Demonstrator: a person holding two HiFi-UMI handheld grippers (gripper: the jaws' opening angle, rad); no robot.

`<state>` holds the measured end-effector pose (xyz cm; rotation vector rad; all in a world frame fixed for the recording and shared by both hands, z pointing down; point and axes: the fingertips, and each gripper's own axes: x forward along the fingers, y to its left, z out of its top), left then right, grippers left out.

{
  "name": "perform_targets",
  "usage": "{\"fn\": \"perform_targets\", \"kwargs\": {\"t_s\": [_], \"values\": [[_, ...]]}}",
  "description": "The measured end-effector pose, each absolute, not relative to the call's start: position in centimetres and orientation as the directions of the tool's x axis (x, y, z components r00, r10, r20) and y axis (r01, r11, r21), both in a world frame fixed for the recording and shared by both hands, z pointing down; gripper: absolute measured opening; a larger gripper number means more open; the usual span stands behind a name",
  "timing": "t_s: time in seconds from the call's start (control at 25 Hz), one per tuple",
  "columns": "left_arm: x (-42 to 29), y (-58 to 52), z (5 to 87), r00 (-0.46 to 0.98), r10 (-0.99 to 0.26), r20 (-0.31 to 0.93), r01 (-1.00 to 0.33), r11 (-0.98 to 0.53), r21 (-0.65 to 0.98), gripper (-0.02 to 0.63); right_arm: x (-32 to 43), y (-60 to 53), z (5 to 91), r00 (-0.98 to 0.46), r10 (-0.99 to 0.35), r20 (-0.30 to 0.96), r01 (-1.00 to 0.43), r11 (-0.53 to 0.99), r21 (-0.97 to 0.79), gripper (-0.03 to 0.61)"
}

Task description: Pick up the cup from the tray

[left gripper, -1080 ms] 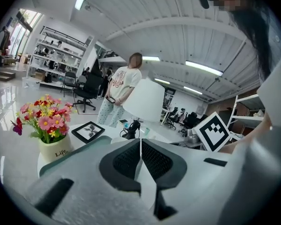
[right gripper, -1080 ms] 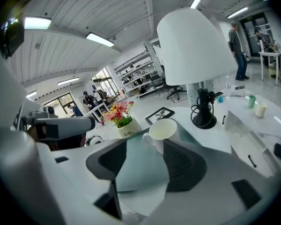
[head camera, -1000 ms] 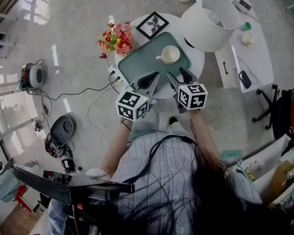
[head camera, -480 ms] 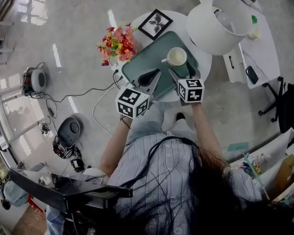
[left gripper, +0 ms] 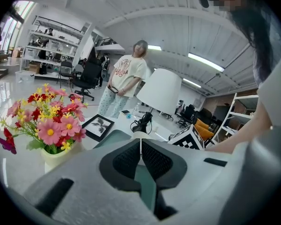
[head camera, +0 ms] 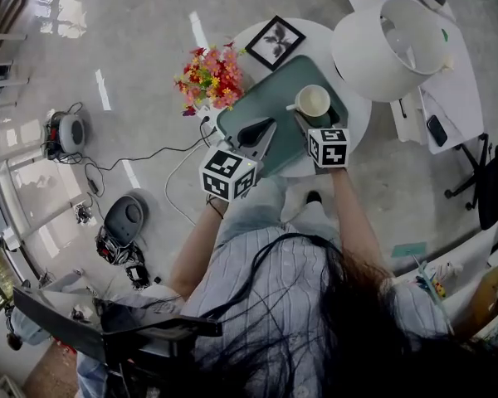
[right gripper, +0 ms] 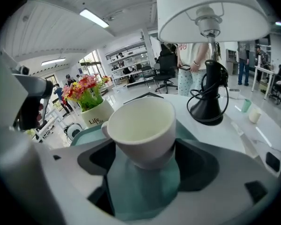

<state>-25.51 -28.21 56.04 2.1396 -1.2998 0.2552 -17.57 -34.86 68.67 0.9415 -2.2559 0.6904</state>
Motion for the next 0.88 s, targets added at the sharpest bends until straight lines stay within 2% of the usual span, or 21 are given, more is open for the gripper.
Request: {"fn": "perform_targets", "kwargs": {"t_s": [0.2,0.48,0.88], "values": [[-26.0,-28.7,56.4,0.501,-0.729,0.466,-0.853,-0.324,0.409,0.014,-17.5,-35.5,68.8,-0.548,-0.465,0.695,-0.75,0.641,-0.163,0.381],[-25.7,-29.4,57.2,0.508,-0.717,0.478,-0.848,-0.321,0.421,0.014,-18.4,-35.7,69.3,-0.579,-0.423,0.697,-0.697,0.7,-0.155,0.4],[-25.5,-29.7,57.5,0.507,-0.714,0.483,-0.849,-0.319,0.42,0.014,-18.9,-36.6,69.1,-0.614,-0.454,0.645,-0.693,0.701,-0.167,0.405]]}}
